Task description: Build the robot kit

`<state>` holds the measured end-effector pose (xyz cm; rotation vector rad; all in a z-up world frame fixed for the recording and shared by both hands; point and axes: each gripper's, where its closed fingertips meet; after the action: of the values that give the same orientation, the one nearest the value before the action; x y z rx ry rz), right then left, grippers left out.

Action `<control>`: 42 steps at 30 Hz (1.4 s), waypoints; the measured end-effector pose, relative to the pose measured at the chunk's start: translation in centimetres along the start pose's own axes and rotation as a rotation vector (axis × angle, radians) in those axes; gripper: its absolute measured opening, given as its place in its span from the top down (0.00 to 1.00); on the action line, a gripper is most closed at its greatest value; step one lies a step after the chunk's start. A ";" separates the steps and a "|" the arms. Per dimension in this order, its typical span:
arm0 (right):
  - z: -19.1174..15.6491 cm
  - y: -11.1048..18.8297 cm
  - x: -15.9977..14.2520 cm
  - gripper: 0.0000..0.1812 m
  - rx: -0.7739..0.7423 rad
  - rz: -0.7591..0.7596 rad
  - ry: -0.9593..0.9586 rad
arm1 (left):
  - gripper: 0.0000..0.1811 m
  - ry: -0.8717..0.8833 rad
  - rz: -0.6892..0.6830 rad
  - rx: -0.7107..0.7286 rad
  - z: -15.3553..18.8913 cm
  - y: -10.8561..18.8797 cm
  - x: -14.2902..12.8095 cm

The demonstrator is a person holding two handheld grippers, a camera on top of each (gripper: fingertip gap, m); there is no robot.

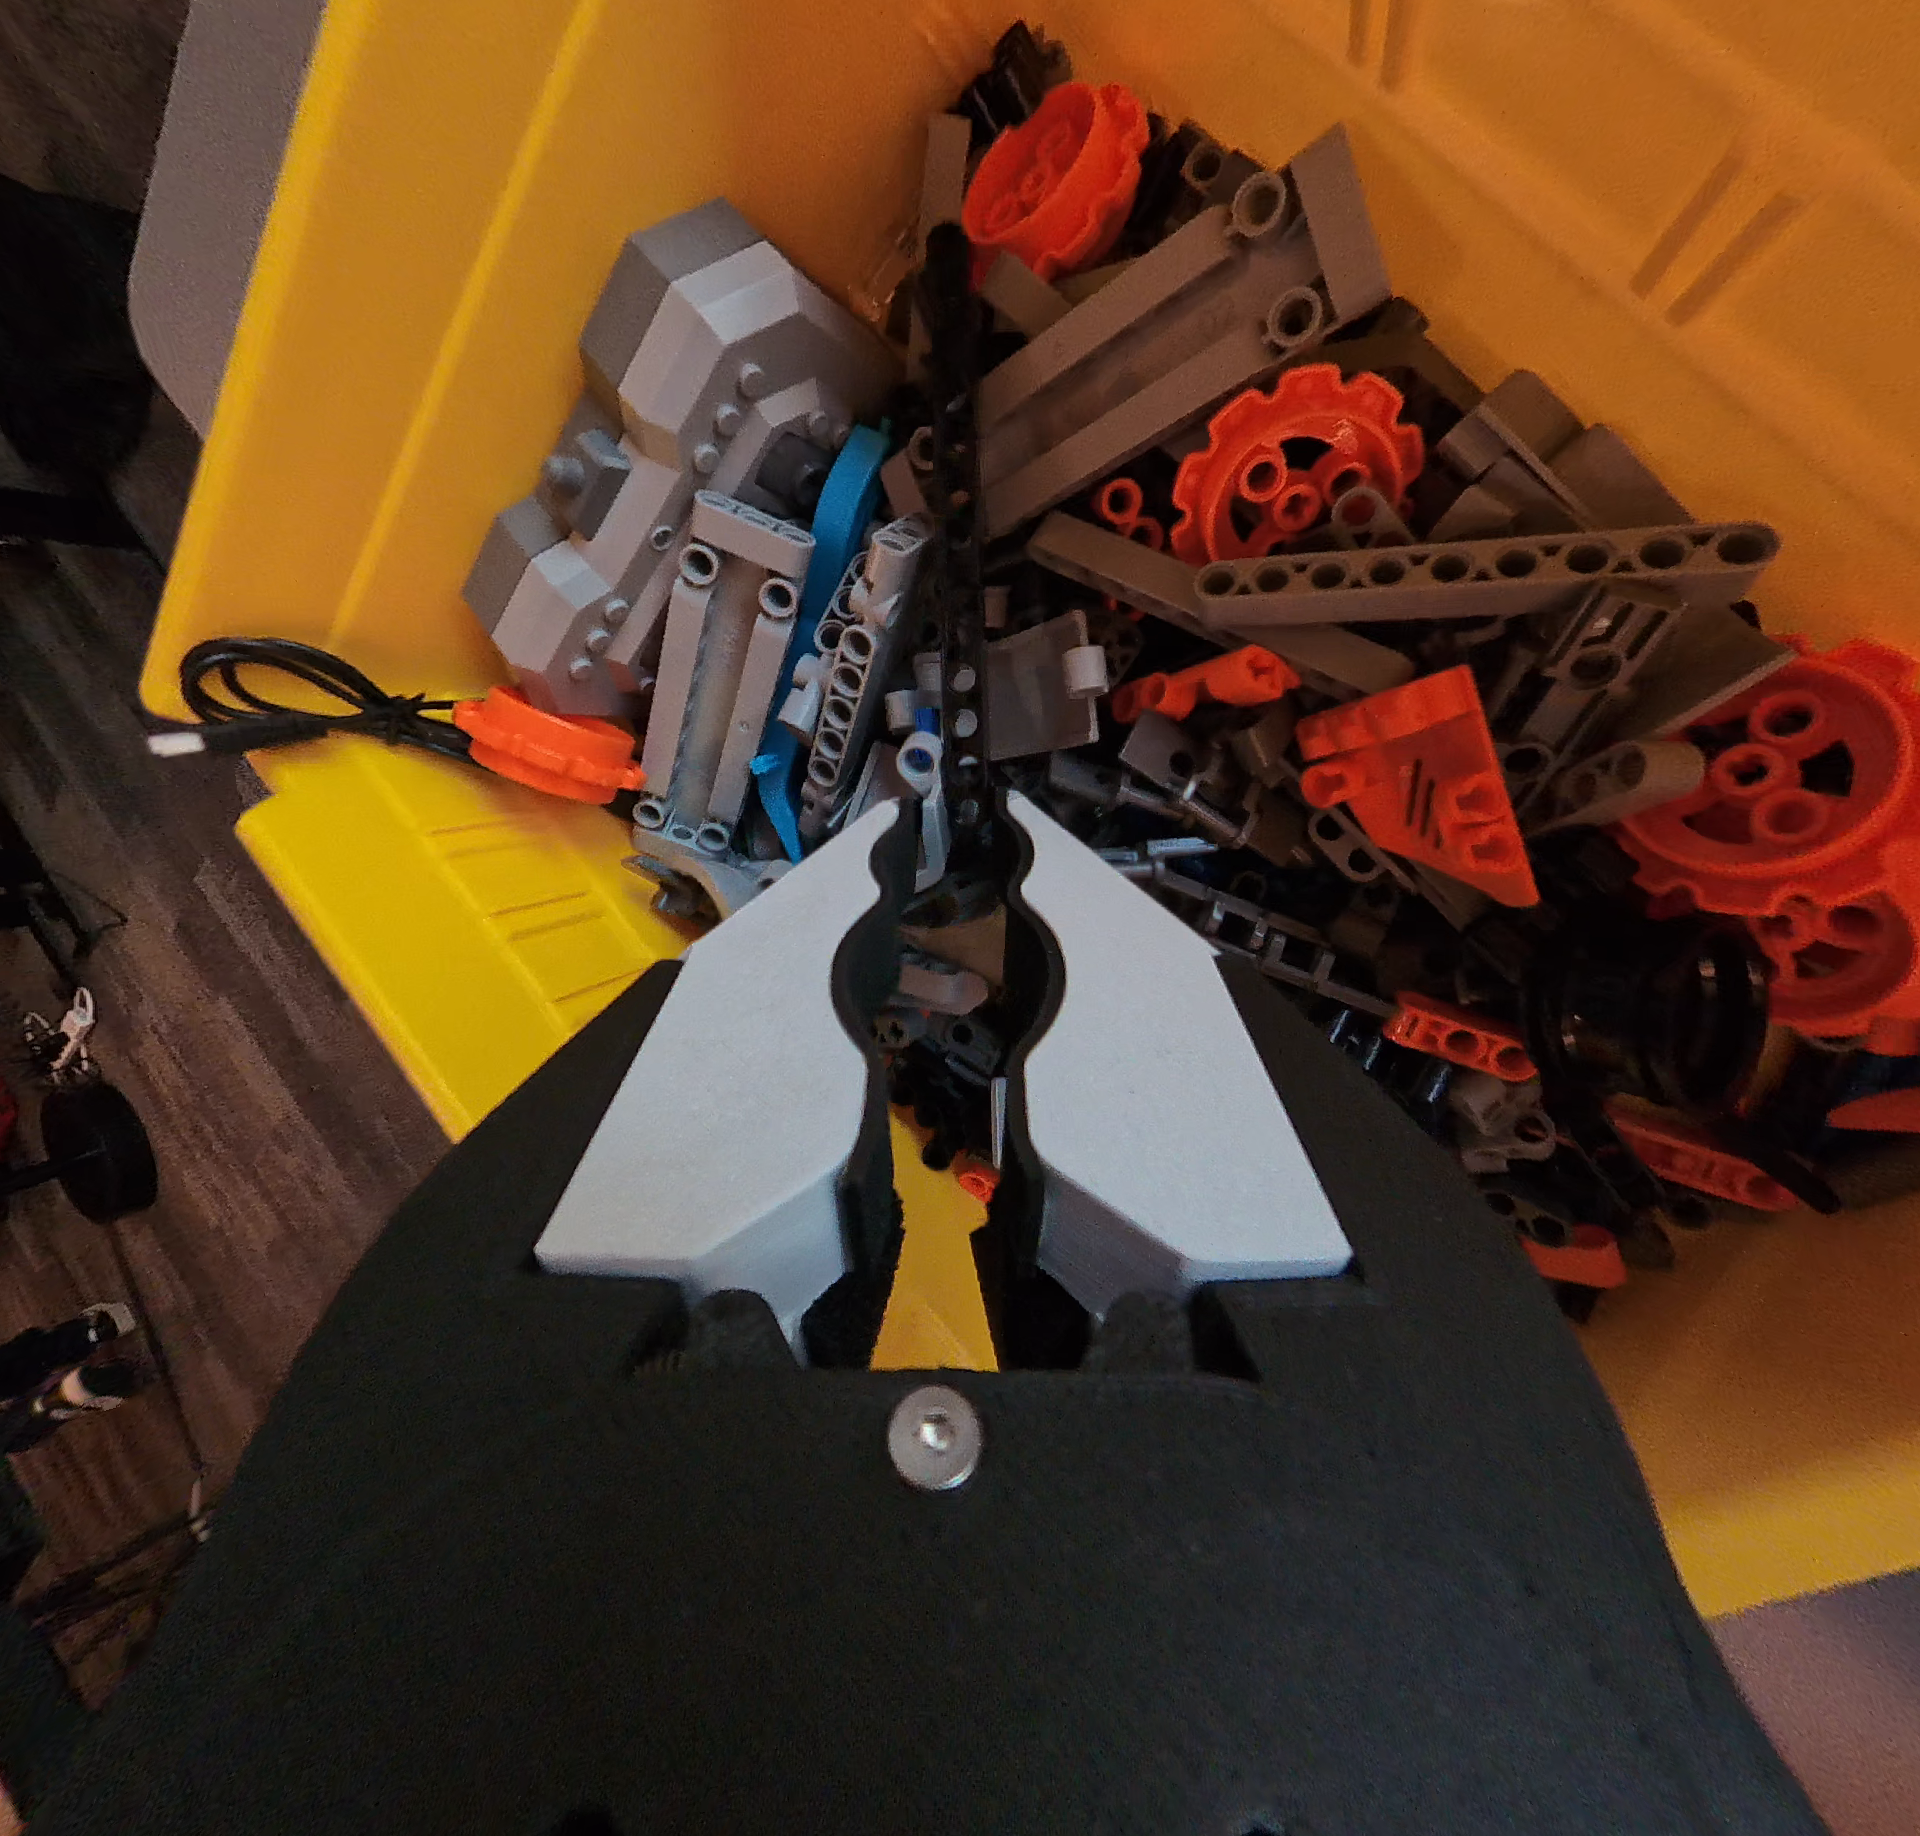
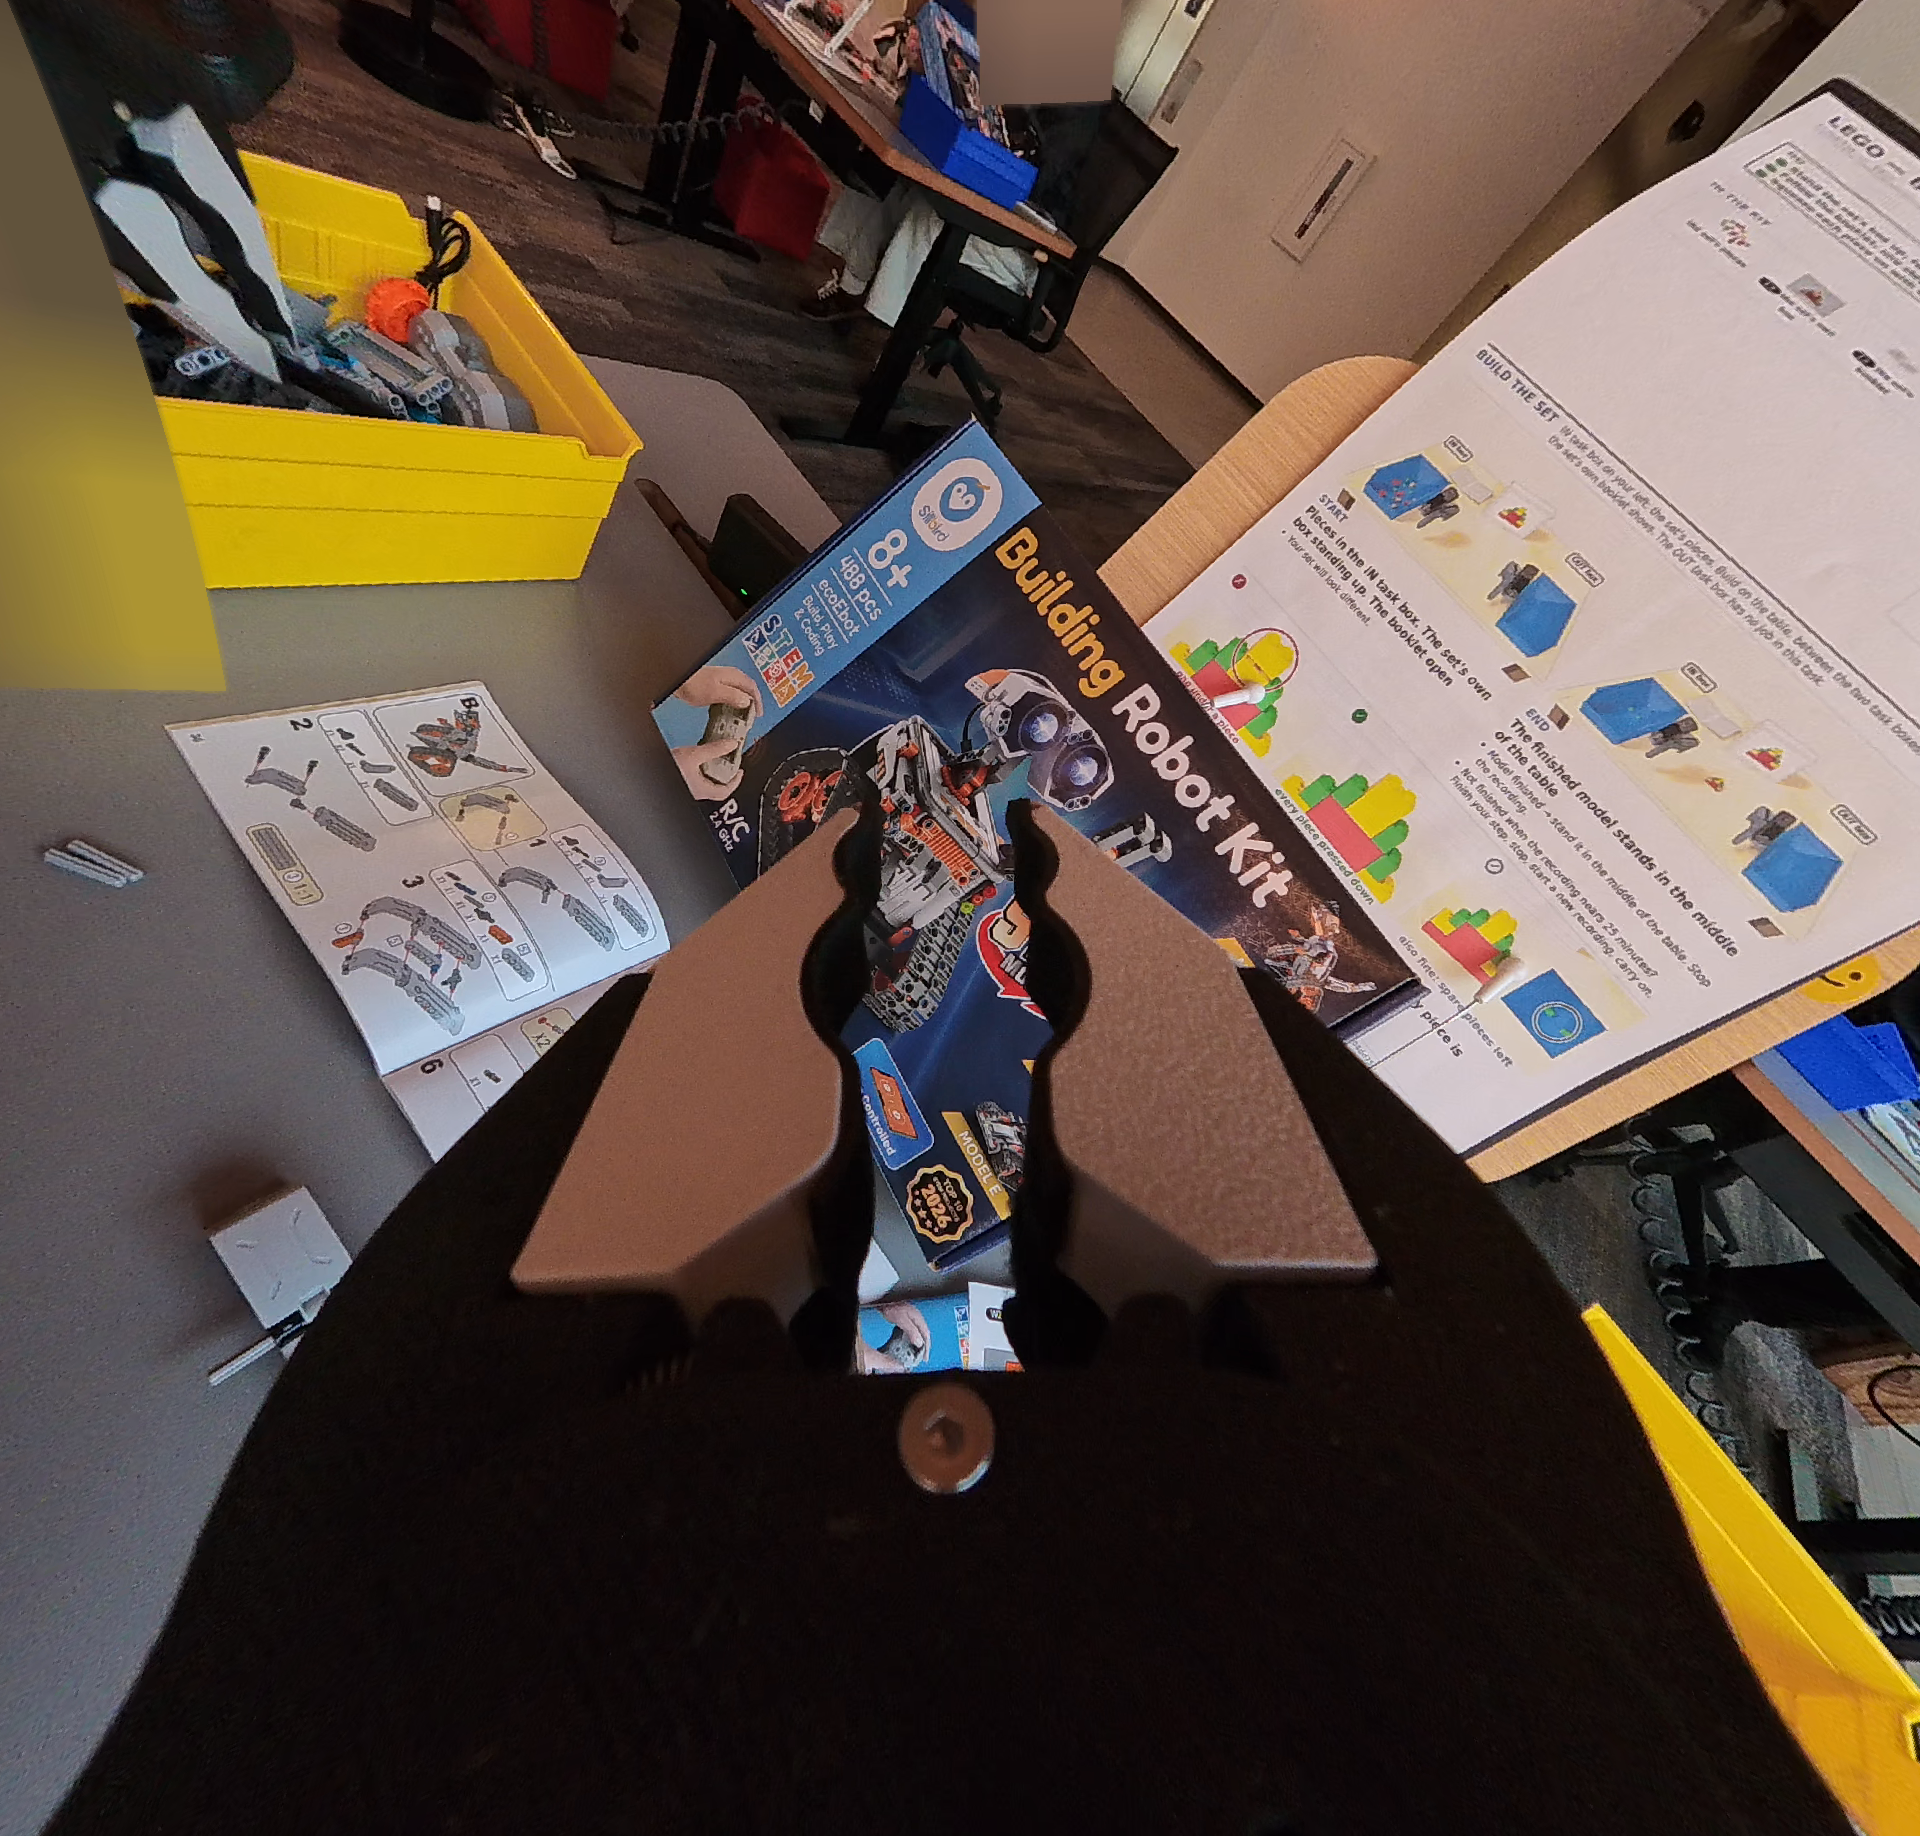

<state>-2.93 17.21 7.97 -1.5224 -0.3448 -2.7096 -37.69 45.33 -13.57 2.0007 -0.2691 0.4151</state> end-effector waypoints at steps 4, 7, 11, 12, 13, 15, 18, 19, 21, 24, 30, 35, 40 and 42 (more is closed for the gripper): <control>0.0 -0.1 -0.1 0.87 0.001 -0.003 0.001 | 0.93 0.083 0.104 -0.036 0.1 1.4 1.6; 0.0 -0.1 -0.2 0.87 0.003 -0.005 -0.001 | 0.93 0.152 0.135 -0.130 1.2 1.8 2.1; 0.0 -0.1 -0.3 0.87 0.005 -0.006 -0.001 | 0.93 0.223 0.072 -0.127 0.7 1.4 0.5; 0.0 -0.1 -0.3 0.87 0.005 -0.006 -0.001 | 0.93 0.251 0.067 -0.154 0.9 1.4 0.3; 0.0 -0.1 -0.3 0.87 0.006 -0.005 -0.004 | 0.91 0.285 0.056 -0.185 1.3 1.4 0.0; 0.0 -0.1 -0.4 0.87 0.008 -0.002 -0.010 | 0.86 0.317 0.012 -0.208 1.6 1.4 -0.9; 0.0 -0.3 -0.5 0.87 0.015 -0.003 -0.015 | 0.88 0.278 0.025 -0.210 1.7 1.5 -1.0; -0.1 -0.4 -0.6 0.87 0.016 -0.005 -0.015 | 0.89 0.264 0.024 -0.208 1.8 1.5 -1.0; -0.1 -0.5 -0.7 0.87 0.019 -0.008 -0.015 | 0.94 0.248 0.027 -0.189 1.5 1.7 -0.9; -0.1 -0.5 -0.8 0.87 0.022 -0.008 -0.018 | 0.99 0.231 0.048 -0.164 1.1 2.4 -0.6; 0.0 -0.6 -1.0 0.87 0.021 -0.013 -0.019 | 0.95 0.324 0.087 -0.093 -0.8 3.7 -1.0; 0.0 -0.5 -1.0 0.87 0.020 -0.014 -0.018 | 0.93 0.376 0.107 -0.108 -1.0 4.3 -1.0; 0.0 -0.5 -1.0 0.87 0.021 -0.017 -0.017 | 0.86 0.350 -0.010 -0.155 0.5 2.6 -2.1; 0.1 -0.5 -1.1 0.87 0.019 -0.018 -0.017 | 0.83 0.338 -0.056 -0.156 0.7 1.6 -2.4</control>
<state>-2.35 17.58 7.01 -1.5453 -0.3857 -2.6999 -40.38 43.97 -13.51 1.7481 -0.0319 0.6663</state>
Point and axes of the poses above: each gripper's, where its closed fingertips meet, y back along the fingers, x out of its top, z = x × y across the jaws, and after that the axes turned 4 degrees about z, right-handed
